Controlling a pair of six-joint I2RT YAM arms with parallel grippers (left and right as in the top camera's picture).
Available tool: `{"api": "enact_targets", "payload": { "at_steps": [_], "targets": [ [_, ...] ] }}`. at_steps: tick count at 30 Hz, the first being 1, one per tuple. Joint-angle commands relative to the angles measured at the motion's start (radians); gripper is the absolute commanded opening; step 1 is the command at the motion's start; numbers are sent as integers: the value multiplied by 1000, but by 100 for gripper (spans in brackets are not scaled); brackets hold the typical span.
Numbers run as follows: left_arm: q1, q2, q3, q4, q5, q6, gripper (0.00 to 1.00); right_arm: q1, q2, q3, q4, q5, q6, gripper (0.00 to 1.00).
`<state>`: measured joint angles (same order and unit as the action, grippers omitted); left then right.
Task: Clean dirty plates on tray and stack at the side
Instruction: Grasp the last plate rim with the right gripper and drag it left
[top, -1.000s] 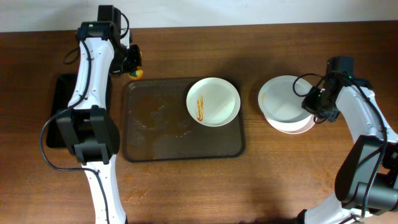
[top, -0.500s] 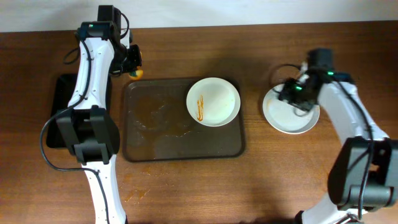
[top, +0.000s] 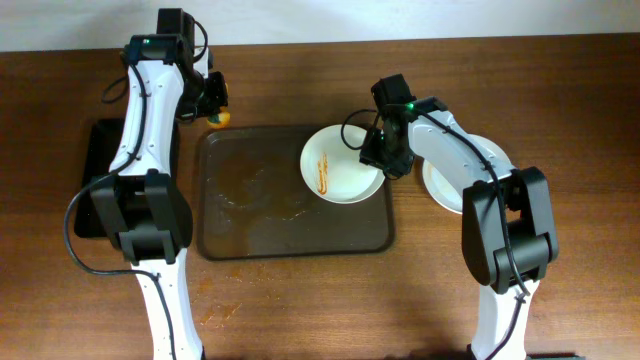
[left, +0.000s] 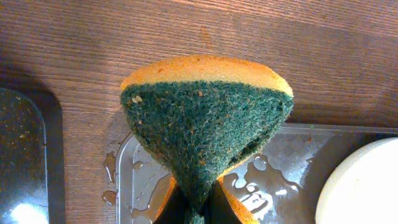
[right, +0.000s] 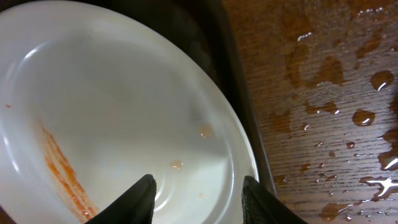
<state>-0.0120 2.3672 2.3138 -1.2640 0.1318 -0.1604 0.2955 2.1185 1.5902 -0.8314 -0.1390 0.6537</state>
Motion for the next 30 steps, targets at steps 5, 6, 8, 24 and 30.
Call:
{"api": "enact_targets", "payload": {
  "at_steps": [5, 6, 8, 24, 30],
  "targets": [
    [-1, -10, -6, 7, 10, 20, 1, 6, 11, 26, -74, -34, -31, 46],
    [-1, -10, -6, 7, 10, 20, 1, 10, 11, 26, -100, -38, -44, 46],
    [-1, -10, -6, 13, 10, 20, 1, 27, 11, 26, -141, -42, -71, 46],
    [-1, -10, -6, 14, 10, 21, 1, 38, 14, 198, -391, 114, -171, 47],
    [-1, -10, -6, 13, 10, 21, 1, 40, 16, 114, -366, 109, -167, 47]
  ]
}}
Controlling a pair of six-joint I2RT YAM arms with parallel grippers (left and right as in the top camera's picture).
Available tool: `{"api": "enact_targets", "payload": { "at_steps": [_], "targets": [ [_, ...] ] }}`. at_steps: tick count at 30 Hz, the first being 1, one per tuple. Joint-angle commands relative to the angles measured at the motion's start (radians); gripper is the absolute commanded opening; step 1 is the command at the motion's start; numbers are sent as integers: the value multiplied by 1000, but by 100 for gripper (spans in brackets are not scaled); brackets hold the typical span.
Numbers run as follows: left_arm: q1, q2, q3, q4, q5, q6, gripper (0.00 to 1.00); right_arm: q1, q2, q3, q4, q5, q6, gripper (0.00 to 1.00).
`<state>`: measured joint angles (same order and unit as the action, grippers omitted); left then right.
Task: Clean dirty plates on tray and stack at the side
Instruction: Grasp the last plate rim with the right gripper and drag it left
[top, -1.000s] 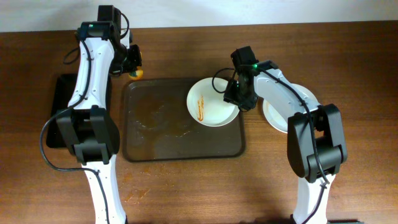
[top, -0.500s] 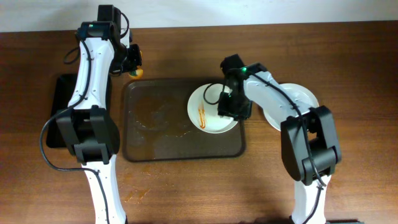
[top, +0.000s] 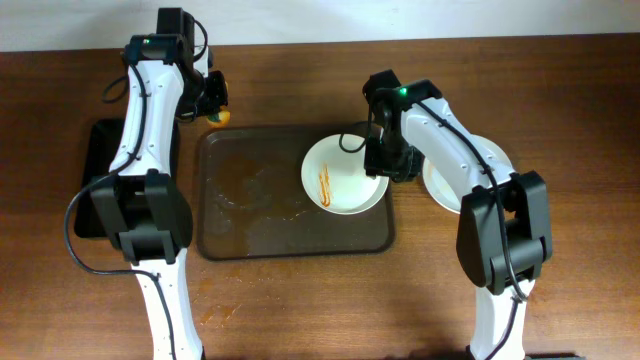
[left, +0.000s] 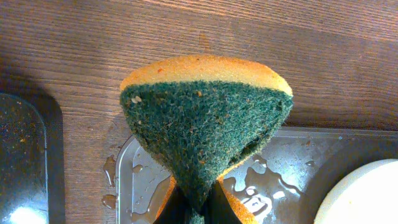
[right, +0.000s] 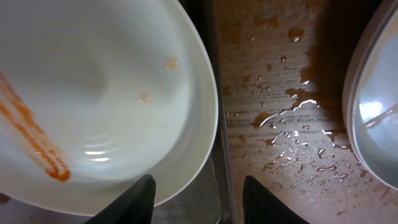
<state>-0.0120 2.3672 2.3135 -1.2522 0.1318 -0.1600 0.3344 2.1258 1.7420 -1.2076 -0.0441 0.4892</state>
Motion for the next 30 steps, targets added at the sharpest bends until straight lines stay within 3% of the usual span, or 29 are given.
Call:
{"api": "enact_targets", "payload": {
  "at_steps": [1, 11, 21, 24, 30],
  "targets": [
    [-1, -10, -6, 2, 10, 20, 1, 1, 9, -49, 12, 6, -3, 47],
    [-1, -10, -6, 2, 10, 20, 1, 51, 42, -127, 105, -77, -22, 45],
    [-1, -10, -6, 6, 10, 20, 1, 102, 53, -108, 124, -215, -271, 43],
    [-1, -10, -6, 6, 10, 20, 1, 127, 53, -64, 101, -207, -336, 47],
    [-1, -10, -6, -2, 10, 20, 1, 11, 53, 98, 60, -128, -192, 52]
  ]
}}
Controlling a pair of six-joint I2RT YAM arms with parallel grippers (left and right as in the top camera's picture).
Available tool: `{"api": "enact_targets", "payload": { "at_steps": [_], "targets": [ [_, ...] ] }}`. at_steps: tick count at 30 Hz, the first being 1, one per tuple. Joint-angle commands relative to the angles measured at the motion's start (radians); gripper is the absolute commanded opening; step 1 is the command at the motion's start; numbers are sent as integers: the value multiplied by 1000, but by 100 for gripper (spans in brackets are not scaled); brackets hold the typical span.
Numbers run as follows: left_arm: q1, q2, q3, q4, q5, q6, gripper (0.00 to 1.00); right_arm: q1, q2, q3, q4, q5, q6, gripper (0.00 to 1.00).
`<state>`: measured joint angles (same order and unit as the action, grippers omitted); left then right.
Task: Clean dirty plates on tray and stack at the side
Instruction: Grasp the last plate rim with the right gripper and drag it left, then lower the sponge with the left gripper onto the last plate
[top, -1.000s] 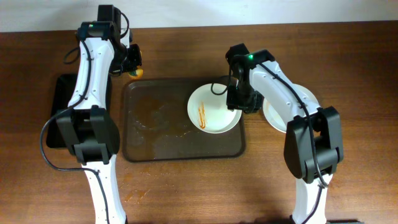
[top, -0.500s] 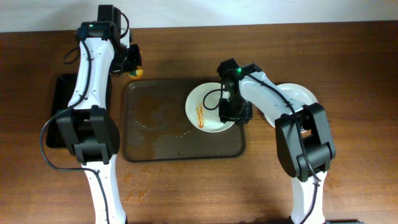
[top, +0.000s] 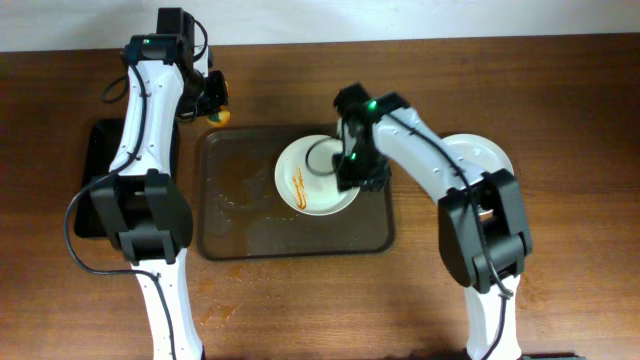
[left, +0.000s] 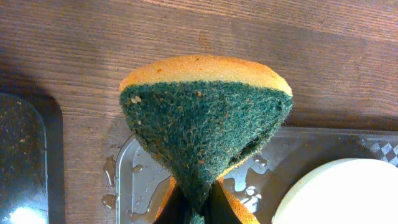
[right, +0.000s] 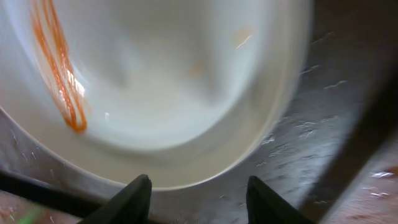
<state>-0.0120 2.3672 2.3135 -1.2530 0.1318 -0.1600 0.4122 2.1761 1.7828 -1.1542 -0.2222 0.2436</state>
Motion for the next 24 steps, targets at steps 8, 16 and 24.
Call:
{"api": "enact_targets", "payload": {
  "at_steps": [8, 16, 24],
  "targets": [
    [-1, -10, -6, 6, 10, 20, 1, -91, 121, 57, 59, -56, 80, 53],
    [-1, -10, -6, 6, 10, 20, 1, -51, 166, 57, 156, -102, 343, 39],
    [-1, -10, -28, -18, 11, 20, 1, 27, 187, 56, 295, -42, 479, 4]
  ]
}}
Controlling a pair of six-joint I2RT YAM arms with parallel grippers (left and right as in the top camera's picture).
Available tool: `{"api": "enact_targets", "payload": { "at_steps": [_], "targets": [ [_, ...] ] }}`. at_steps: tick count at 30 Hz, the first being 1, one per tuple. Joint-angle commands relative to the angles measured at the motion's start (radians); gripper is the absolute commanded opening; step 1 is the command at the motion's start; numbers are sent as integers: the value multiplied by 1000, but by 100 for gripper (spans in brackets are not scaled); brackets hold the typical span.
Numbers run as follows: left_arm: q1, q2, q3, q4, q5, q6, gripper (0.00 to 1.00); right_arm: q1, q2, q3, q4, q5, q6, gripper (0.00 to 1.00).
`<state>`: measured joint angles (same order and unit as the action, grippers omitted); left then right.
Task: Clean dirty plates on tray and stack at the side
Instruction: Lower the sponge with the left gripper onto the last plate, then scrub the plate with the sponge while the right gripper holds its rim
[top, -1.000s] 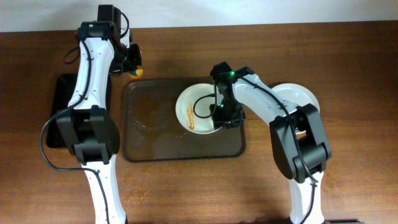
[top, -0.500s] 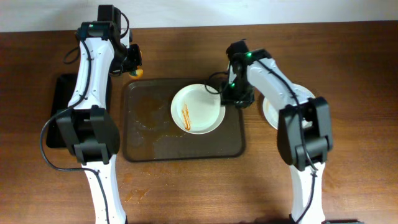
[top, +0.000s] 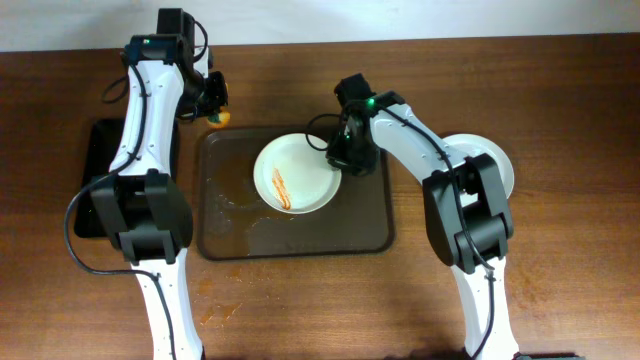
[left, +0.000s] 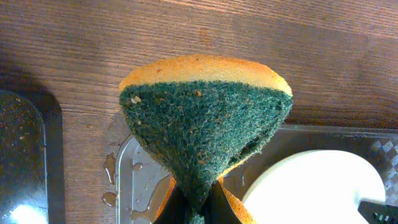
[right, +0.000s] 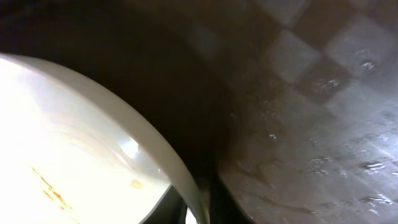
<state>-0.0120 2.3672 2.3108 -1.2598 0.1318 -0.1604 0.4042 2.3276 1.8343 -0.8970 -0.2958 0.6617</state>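
A white plate (top: 305, 170) with an orange sauce streak lies in the middle of the wet brown tray (top: 230, 228). My right gripper (top: 339, 160) is shut on the plate's right rim; in the right wrist view the rim (right: 186, 186) runs between the fingers of the gripper (right: 200, 210). Above the tray's far left corner, my left gripper (top: 212, 104) is shut on a folded green and yellow sponge (left: 205, 118), which hangs over the wood and the tray's corner. The plate (left: 311, 186) also shows in the left wrist view.
A clean white plate (top: 495, 168) sits on the table right of the tray, partly behind my right arm. A black tray (top: 98, 170) lies at the left. Water drops lie on the brown tray's floor (right: 311, 124).
The dirty plate now lies further left on the tray. My right gripper, open over the plate before, is now shut on its right rim. The left gripper and sponge have not moved.
The dirty plate first lay at the tray's right edge with my right gripper open over it. At each later moment the plate lay further left, with the gripper still open. Now it is mid-tray with the gripper shut on its rim. The left gripper held the sponge still throughout.
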Motion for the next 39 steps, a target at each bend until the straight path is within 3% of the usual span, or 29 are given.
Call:
{"api": "enact_targets", "payload": {
  "at_steps": [1, 7, 10, 18, 20, 22, 24, 25, 29, 30, 32, 35, 39],
  "targets": [
    [-1, -10, -38, -14, 11, 20, 1, 49, 35, 5, 51, 56, 92, 4],
    [-12, -10, -123, -40, 15, 21, 1, 72, 35, 5, 109, 92, 163, 4],
    [-54, -10, -174, -23, 94, 128, 1, 72, 36, 2, 113, 92, 162, 4],
    [-134, -10, -312, 26, 88, 154, 1, 72, 36, 2, 120, 90, 155, 4],
    [-133, -10, -377, 57, 43, 108, 1, 72, 36, 2, 120, 90, 147, 4],
    [-129, -10, -441, 67, -43, -17, 1, 72, 36, 2, 120, 90, 139, 4],
    [-137, -10, -471, 50, -31, -30, 1, 72, 36, 2, 126, 87, 139, 4],
    [-147, -10, -472, 24, -26, -8, 1, 72, 36, 2, 128, 86, 139, 4],
    [-195, -10, -472, 11, 258, 395, 1, 72, 36, 2, 128, 87, 139, 4],
    [-204, -10, -472, 34, 256, 400, 1, 72, 36, 2, 128, 86, 138, 4],
    [-212, -10, -478, 132, 215, 341, 1, 72, 36, 2, 128, 86, 132, 4],
    [-196, -10, -478, 245, -84, 95, 1, 73, 36, 2, 128, 86, 131, 4],
    [-196, -10, -478, 362, -386, -74, 1, 74, 36, 2, 128, 86, 129, 4]
  ]
}}
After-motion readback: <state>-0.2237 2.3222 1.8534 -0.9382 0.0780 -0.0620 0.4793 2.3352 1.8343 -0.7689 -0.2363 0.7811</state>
